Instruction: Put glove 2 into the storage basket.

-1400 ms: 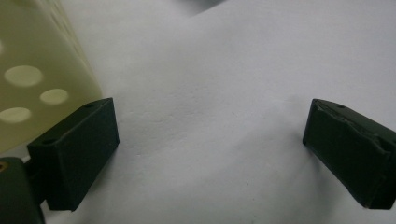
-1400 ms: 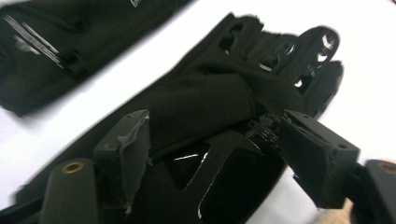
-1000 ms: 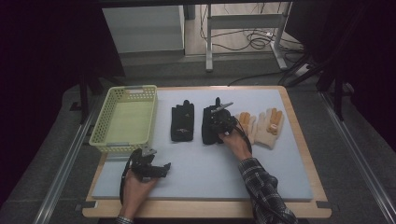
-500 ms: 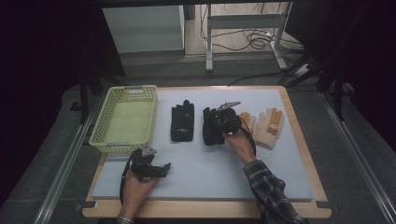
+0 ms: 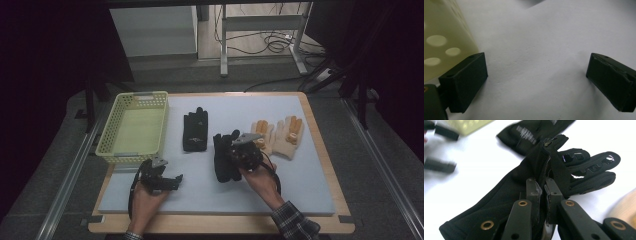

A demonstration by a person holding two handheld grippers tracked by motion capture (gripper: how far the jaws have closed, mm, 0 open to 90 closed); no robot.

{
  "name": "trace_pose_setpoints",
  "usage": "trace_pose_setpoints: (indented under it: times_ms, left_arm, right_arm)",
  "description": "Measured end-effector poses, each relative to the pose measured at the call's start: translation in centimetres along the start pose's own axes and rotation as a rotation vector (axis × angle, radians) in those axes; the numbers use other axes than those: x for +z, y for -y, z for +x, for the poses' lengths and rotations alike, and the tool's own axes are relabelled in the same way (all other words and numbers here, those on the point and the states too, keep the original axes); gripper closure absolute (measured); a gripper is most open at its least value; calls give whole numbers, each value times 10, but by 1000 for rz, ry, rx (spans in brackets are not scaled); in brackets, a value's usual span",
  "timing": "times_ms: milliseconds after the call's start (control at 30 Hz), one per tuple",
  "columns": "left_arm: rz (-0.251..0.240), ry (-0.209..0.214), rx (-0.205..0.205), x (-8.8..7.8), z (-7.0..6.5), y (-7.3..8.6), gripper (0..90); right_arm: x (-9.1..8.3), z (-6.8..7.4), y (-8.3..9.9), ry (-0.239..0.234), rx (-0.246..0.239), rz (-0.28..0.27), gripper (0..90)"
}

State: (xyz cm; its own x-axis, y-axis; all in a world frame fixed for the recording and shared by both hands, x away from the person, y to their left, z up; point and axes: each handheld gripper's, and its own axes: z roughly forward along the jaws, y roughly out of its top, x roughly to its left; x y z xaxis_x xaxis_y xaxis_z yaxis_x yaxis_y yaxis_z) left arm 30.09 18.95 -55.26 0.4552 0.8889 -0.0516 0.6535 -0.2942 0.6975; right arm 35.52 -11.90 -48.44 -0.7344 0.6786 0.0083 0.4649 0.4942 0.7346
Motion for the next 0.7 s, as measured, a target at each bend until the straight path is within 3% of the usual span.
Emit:
trace_pose_setpoints:
  times_ms: [33, 100, 133, 167, 267, 333, 433, 533, 700]
  left_arm:
    - [0, 0, 0, 0, 0, 0, 34]
    - [0, 0, 0, 0, 0, 0, 34]
    - [2, 0, 3, 0, 0, 0, 34]
    - [2, 0, 3, 0, 0, 0, 35]
    - [3, 0, 3, 0, 0, 0, 34]
    - [3, 0, 3, 0, 0, 0, 34]
    - [3, 0, 3, 0, 0, 0, 34]
    - [3, 0, 3, 0, 0, 0, 34]
    - [2, 0, 3, 0, 0, 0, 34]
  right_arm:
    - [4, 6, 14, -23, 5, 14, 821]
    - [7, 8, 20, -29, 2, 23, 808]
    - [9, 11, 27, -44, -9, 11, 753]
    - [9, 13, 32, -50, -14, 7, 632]
    - [2, 14, 33, -44, -19, -6, 595]
    - [-10, 11, 32, -43, -19, -24, 606]
    - [-26, 4, 38, -22, -32, -22, 737]
    - [-28, 1, 49, -6, -44, 11, 797]
    - [-22, 0, 64, -11, -40, 49, 800]
